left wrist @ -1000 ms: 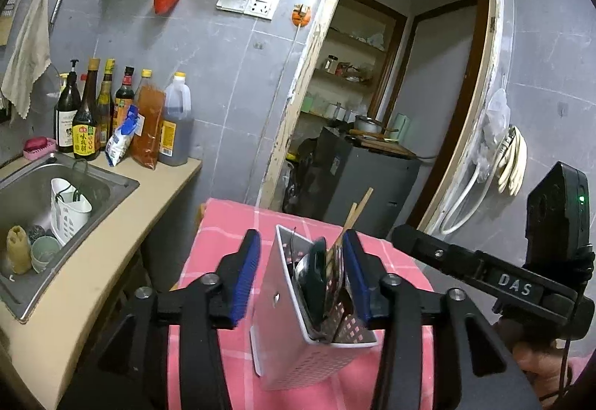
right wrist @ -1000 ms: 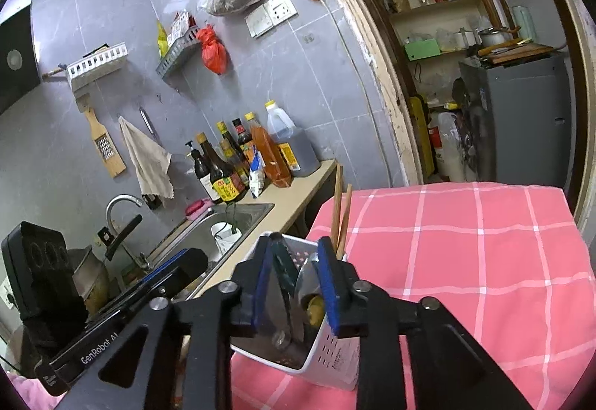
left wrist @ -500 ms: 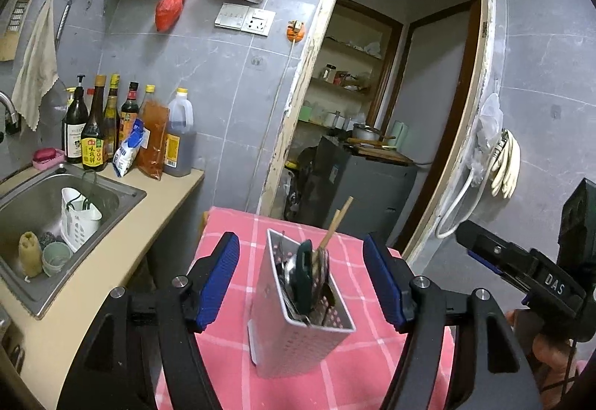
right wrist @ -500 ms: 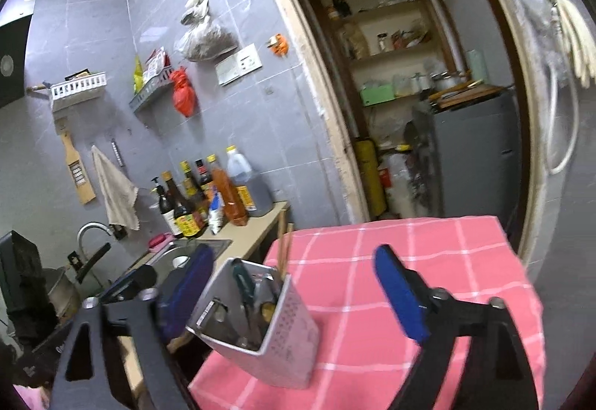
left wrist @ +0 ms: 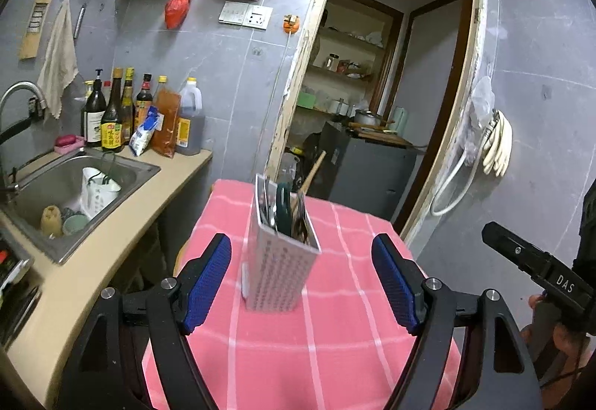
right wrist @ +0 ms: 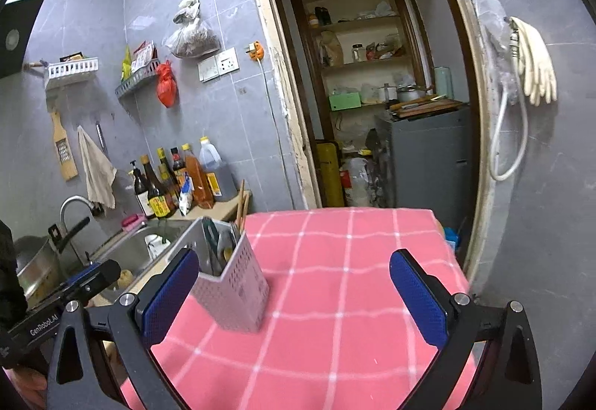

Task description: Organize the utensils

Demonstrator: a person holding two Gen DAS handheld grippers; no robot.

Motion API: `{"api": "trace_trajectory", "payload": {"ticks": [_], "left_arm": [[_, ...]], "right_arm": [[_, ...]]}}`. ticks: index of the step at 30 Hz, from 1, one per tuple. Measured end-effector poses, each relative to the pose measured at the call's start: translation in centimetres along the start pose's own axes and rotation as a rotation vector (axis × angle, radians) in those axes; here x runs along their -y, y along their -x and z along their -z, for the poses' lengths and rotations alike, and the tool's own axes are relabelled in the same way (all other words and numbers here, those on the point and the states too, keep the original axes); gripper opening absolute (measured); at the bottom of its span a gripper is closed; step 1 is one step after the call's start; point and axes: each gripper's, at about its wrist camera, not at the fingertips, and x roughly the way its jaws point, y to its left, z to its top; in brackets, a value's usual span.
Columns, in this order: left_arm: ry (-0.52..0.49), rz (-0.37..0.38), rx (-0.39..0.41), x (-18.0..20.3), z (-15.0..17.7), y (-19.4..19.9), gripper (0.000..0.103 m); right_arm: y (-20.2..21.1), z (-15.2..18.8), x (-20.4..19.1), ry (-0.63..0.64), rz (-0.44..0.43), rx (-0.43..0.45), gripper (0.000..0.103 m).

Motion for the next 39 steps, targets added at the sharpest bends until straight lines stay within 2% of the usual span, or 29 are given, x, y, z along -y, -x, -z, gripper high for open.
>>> {"api": "trace_trajectory", "payload": {"ticks": [8, 16, 20, 25, 32, 39], "left_arm": [[-0.01, -0.028, -0.041, 1.0, 3.0, 3.7, 0.073], [-0.046, -0.051, -0.03, 1.4, 5.2, 6.4, 0.073], [-0.077, -0.046, -0.057, 1.1, 5.8, 6.3, 0.073], [-0.078, -0.033, -0.074, 0.4, 6.5, 6.3, 0.073], [-0.094, -0.03, -0.079, 0.0, 7.2, 6.3, 0.073], [-0.096, -0.027, -0.108, -0.3, 7.6, 6.0, 0.073]], "right_arm": [[4.3, 3.0, -0.4, 0.011, 0.028, -0.04, 0.103], [7.2, 6.1, -1.2, -0.008, 0.072, -0.052, 0.103], [7.9, 6.5, -1.3, -0.03, 0.111, -0.029, 0.103], [8.6, 7.2, -2.3, 0.017, 0.15, 0.006, 0.103], [8.9, 9.0, -4.0, 0.061, 0.18, -0.01, 0.103], [8.6, 9.8, -3.7, 0.03, 0.204, -0.044, 0.103]]}}
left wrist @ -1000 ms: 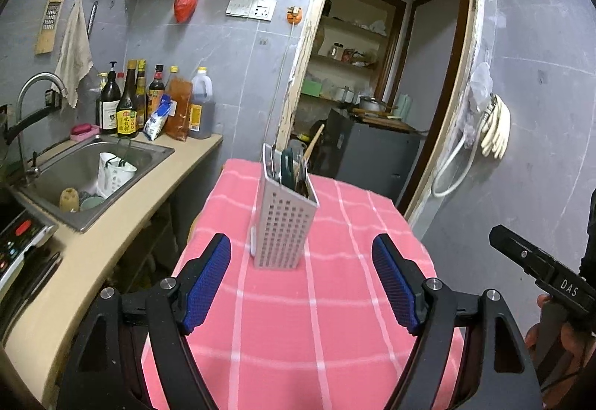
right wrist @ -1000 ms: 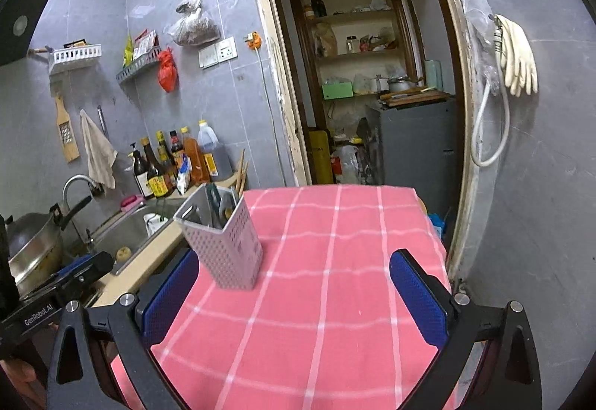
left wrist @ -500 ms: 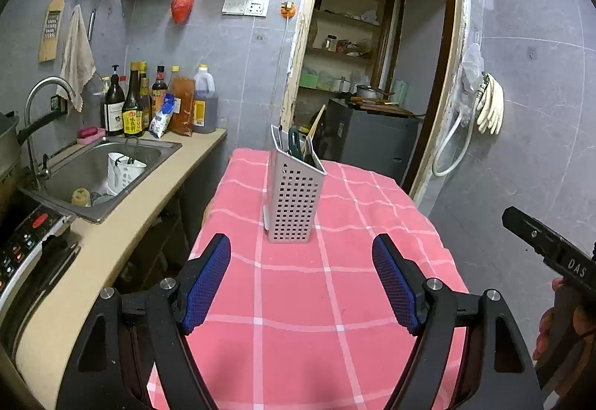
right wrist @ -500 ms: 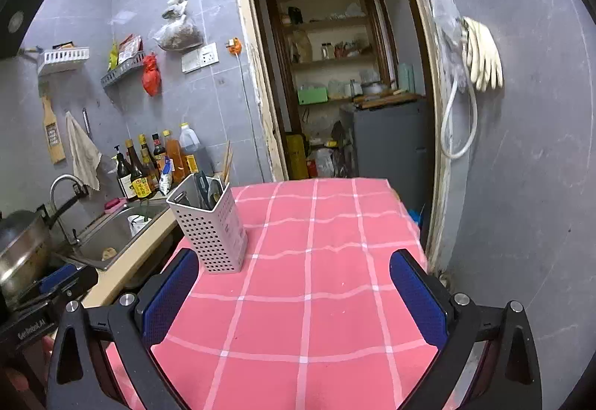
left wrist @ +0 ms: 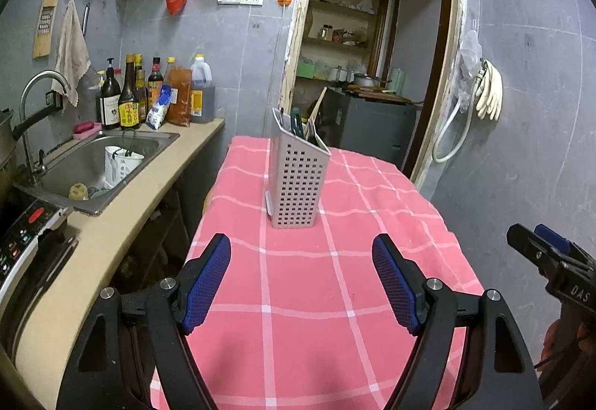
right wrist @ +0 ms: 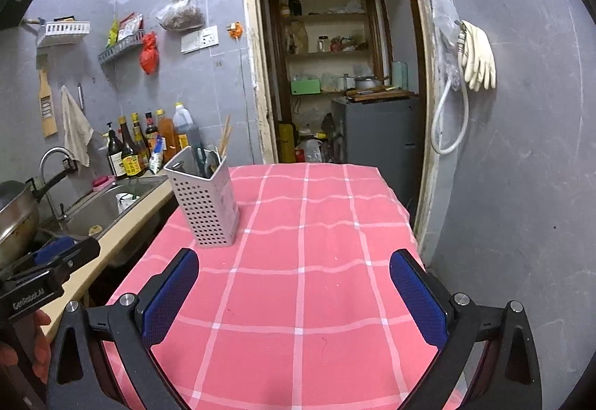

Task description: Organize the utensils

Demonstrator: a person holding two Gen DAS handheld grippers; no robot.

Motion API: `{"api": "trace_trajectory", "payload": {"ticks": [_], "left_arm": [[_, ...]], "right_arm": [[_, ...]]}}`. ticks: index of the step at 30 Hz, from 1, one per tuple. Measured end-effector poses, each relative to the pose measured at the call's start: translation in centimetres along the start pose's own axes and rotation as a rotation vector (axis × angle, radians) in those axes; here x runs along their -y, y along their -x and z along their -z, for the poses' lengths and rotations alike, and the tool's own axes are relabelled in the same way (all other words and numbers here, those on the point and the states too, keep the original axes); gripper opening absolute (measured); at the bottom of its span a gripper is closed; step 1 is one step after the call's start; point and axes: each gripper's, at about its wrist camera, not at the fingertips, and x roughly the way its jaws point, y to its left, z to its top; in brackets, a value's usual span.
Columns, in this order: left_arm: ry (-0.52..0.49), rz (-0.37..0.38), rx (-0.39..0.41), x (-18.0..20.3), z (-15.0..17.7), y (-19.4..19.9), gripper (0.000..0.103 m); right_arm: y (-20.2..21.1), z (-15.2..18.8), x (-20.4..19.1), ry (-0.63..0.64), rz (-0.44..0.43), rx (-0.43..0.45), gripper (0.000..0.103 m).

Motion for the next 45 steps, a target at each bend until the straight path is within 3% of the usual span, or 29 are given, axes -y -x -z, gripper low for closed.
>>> {"api": "trace_trajectory", "payload": {"ticks": [45], "left_arm": [[0.02, 0.001, 0.003, -0.61, 0.26, 0.08, 0.073]], "right_arm": [[-0.28, 0.07, -0.37, 0.003, -0.013, -0.022, 0.103]]}}
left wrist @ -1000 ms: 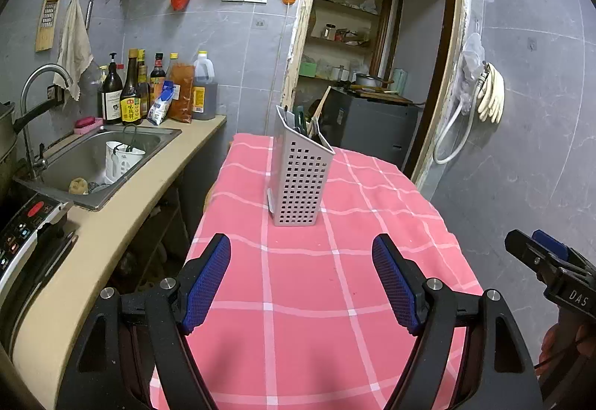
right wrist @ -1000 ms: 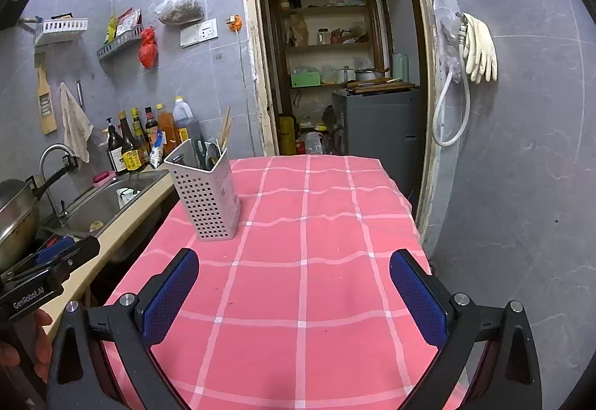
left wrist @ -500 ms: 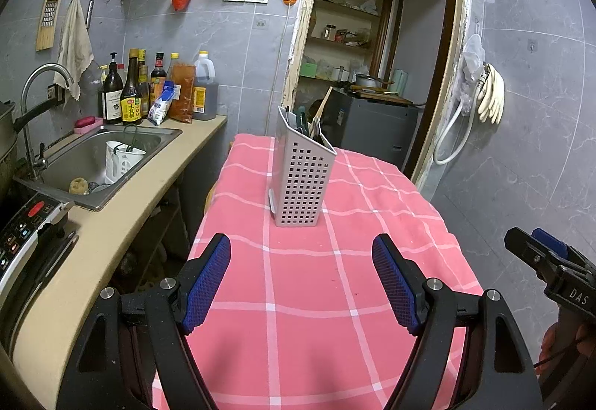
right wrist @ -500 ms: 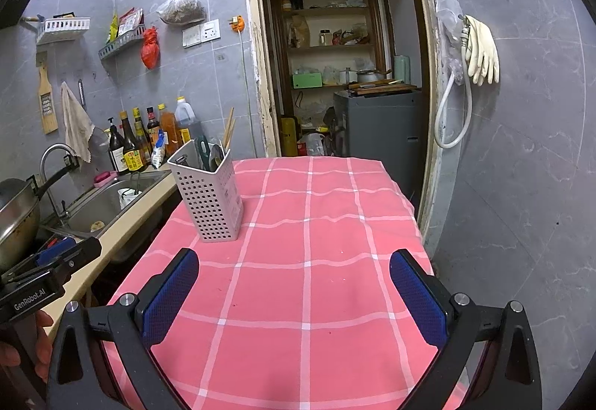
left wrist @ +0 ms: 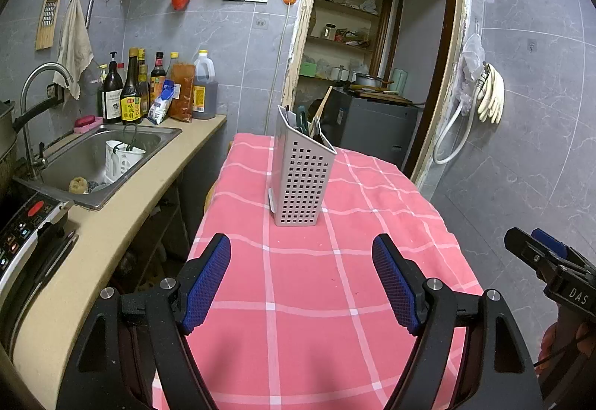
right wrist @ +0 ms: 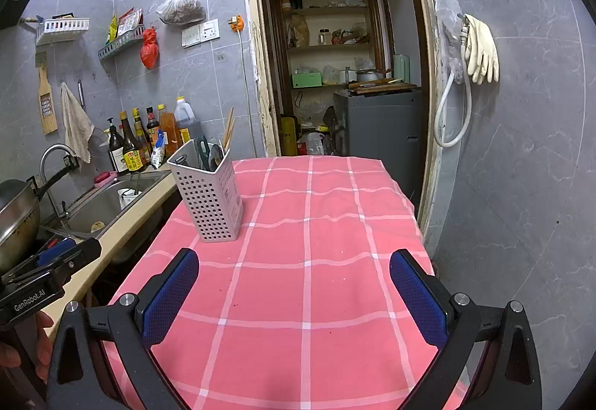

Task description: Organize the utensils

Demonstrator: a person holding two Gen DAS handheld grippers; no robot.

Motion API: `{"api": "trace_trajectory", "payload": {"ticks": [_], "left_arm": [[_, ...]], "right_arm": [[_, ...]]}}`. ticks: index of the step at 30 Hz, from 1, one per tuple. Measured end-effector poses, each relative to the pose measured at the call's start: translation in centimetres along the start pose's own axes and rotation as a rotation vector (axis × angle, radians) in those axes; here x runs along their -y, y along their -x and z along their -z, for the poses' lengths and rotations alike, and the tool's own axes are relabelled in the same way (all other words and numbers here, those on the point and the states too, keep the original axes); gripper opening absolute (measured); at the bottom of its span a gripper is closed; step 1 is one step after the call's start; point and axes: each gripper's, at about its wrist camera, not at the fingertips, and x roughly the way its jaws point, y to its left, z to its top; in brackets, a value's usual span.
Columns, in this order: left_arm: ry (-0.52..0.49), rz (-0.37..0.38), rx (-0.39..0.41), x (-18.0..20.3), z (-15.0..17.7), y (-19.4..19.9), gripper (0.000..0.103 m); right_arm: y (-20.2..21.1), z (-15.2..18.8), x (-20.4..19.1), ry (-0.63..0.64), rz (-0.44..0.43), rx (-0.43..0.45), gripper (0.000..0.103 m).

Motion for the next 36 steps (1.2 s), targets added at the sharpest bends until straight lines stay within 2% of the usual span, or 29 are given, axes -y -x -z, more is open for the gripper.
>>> {"api": "trace_trajectory", "payload": {"ticks": [36], "left_arm": [[0.003, -0.005, 0.001, -0.13, 0.12, 0.08, 0.073]], "right_arm": [[-0.12, -0.05, -0.46, -0.001, -0.002, 0.001, 0.103]]}}
